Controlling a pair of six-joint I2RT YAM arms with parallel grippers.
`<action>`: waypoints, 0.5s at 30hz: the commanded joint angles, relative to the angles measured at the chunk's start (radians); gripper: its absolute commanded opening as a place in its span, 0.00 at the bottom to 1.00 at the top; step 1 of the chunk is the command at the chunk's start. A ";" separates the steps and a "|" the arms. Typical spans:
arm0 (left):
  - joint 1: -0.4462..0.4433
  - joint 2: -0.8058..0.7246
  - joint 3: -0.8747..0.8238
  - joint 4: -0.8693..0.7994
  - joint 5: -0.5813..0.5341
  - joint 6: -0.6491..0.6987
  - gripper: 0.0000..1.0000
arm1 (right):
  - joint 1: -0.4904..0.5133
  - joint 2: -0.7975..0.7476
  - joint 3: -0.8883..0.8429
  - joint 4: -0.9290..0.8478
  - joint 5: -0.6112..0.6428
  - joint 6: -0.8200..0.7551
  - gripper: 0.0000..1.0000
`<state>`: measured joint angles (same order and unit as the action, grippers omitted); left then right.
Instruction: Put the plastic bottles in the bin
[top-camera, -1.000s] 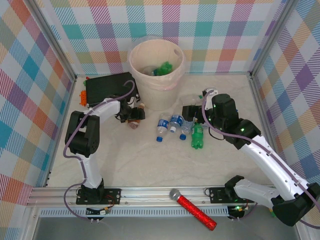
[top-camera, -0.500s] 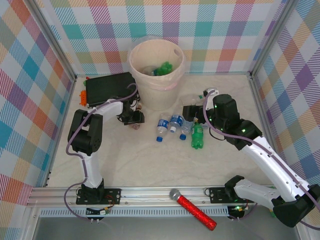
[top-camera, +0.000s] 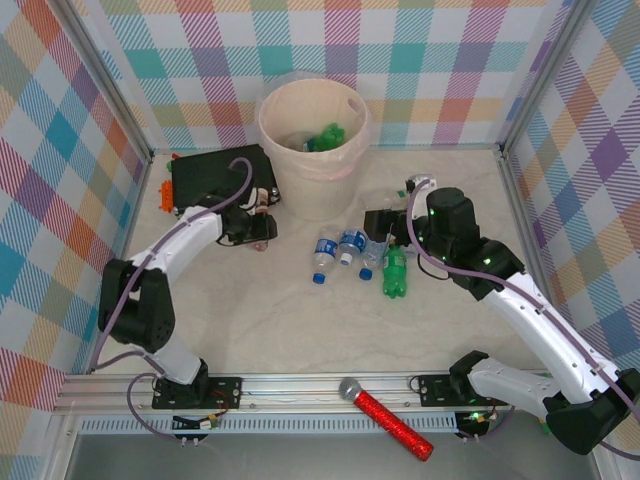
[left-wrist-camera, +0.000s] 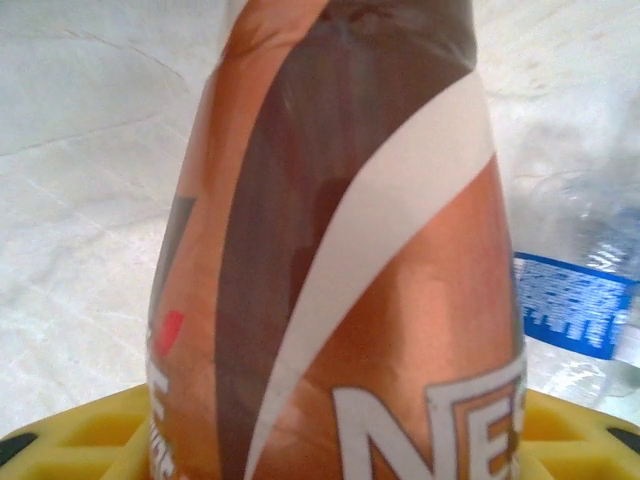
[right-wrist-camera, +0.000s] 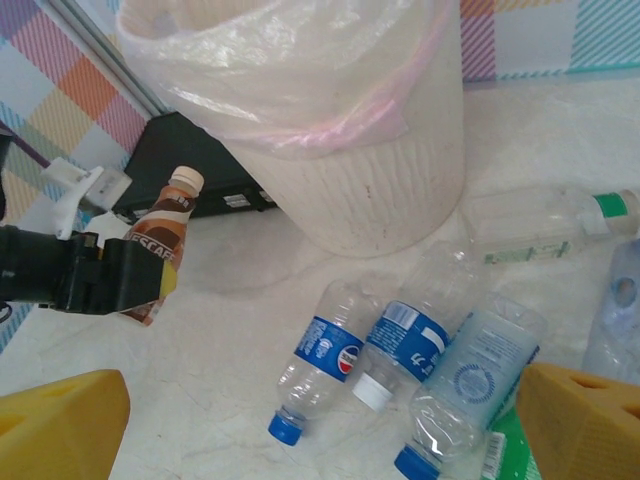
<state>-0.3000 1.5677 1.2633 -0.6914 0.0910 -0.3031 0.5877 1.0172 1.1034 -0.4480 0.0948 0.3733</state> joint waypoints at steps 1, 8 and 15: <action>-0.008 -0.079 0.065 -0.061 -0.027 -0.040 0.54 | -0.002 -0.006 0.028 0.070 -0.046 -0.024 0.99; -0.027 -0.137 0.253 -0.077 -0.055 -0.045 0.52 | -0.002 0.004 0.062 0.100 -0.096 -0.047 0.99; -0.044 -0.059 0.500 -0.037 -0.076 -0.041 0.51 | -0.002 0.004 0.080 0.090 -0.100 -0.060 0.99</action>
<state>-0.3347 1.4742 1.6833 -0.7559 0.0334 -0.3336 0.5877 1.0203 1.1576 -0.3817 0.0135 0.3340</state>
